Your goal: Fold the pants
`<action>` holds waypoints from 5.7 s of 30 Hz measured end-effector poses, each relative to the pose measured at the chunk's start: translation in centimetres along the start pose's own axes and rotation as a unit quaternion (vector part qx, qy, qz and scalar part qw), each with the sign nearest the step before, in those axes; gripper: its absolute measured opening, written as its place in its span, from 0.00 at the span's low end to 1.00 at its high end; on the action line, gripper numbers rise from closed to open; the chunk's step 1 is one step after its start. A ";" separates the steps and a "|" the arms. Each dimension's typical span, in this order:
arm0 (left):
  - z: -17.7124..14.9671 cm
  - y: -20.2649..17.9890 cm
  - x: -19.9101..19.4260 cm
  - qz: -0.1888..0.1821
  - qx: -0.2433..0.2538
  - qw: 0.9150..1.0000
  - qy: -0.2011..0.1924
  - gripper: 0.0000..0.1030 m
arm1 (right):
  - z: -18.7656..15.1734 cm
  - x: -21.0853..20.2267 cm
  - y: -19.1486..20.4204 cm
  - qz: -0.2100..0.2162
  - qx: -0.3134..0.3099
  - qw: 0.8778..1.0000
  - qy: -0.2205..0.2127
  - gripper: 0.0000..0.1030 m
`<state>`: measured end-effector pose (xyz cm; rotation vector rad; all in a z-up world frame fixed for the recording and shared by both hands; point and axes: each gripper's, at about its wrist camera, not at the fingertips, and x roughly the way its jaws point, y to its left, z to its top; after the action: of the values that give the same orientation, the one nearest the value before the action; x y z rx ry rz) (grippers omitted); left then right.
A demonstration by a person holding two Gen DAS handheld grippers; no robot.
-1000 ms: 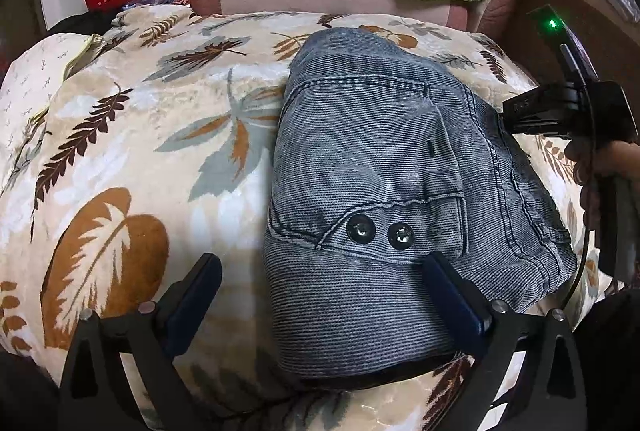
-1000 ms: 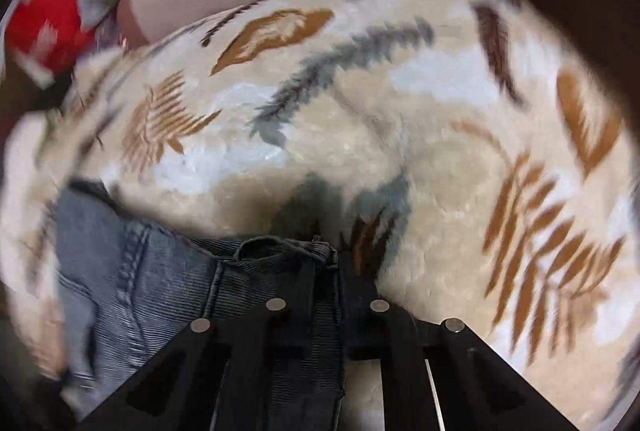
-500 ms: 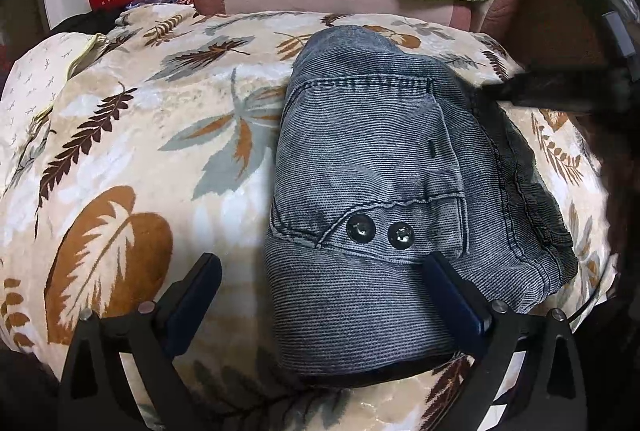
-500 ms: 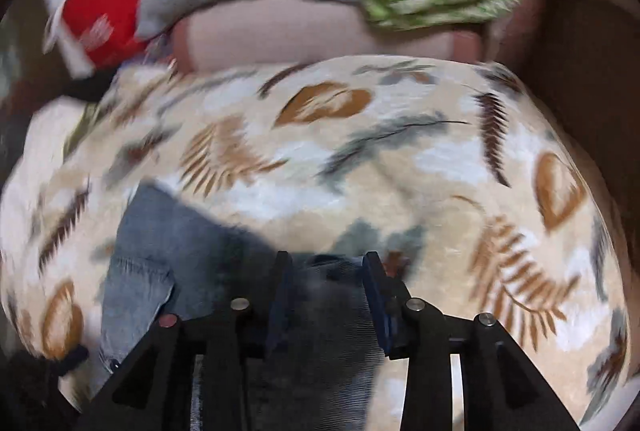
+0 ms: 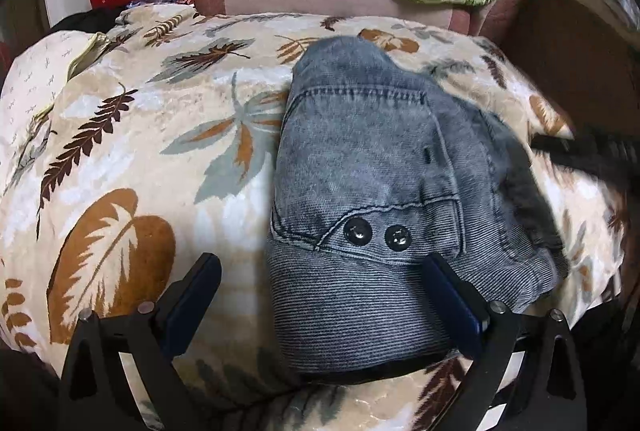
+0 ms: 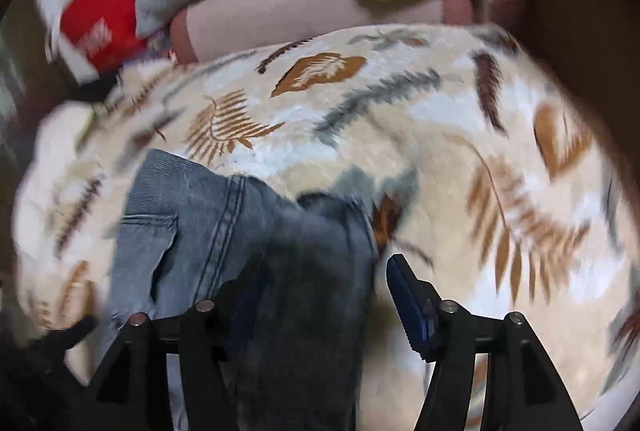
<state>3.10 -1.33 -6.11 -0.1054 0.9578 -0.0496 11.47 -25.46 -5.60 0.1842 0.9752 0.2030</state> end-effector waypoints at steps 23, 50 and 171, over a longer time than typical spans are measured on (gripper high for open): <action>4.4 7.7 2.4 -0.150 -0.183 0.971 0.034 0.97 | -3.4 2.6 -5.0 0.199 0.150 0.964 0.087 0.68; 7.0 3.8 5.4 -0.194 -0.102 0.972 0.086 0.17 | -1.1 3.7 0.6 0.156 0.046 0.981 0.109 0.23; 2.6 2.4 -7.6 0.090 -0.018 0.987 -0.129 0.86 | -6.4 -5.2 9.9 -0.059 -0.160 0.976 -0.137 1.00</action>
<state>0.90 1.92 1.29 -0.0565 0.7058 0.1459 2.41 -16.78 -2.52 -0.1390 0.6660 0.2153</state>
